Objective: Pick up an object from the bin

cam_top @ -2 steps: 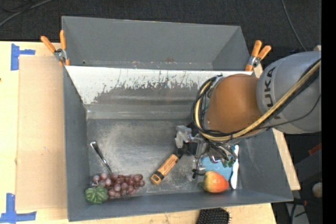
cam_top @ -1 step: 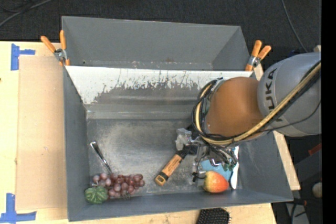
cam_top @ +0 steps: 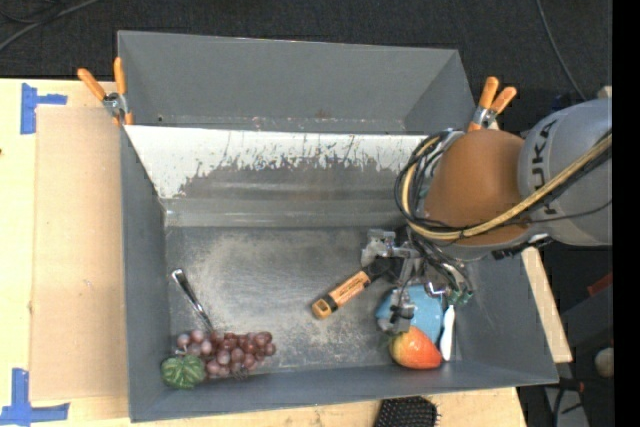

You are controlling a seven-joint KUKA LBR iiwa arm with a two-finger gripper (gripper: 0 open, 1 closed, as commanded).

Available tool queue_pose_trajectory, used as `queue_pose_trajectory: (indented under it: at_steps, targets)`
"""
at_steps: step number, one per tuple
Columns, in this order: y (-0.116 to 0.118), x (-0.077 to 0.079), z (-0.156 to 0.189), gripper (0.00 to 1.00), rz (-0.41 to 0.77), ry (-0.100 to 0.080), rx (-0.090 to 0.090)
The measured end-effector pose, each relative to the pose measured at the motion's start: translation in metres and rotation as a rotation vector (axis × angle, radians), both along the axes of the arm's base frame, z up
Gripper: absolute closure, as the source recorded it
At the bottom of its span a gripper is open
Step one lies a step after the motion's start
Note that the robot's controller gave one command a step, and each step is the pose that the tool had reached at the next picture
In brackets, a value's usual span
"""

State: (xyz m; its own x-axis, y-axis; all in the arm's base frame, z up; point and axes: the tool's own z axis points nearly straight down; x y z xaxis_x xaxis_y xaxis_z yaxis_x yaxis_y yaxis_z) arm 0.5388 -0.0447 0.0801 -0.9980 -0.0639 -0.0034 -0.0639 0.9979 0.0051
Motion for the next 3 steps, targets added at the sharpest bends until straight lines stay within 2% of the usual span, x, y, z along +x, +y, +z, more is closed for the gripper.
queue_pose_trajectory:
  at_steps: [1,2,3]
  targets:
    - [-0.035,-0.017,-0.006,0.0,0.122,-0.005,0.003]
    - [-0.093,0.045,-0.008,1.0,0.254,-0.013,0.005]
    - [-0.094,0.04,-0.004,1.0,0.253,-0.01,0.006]
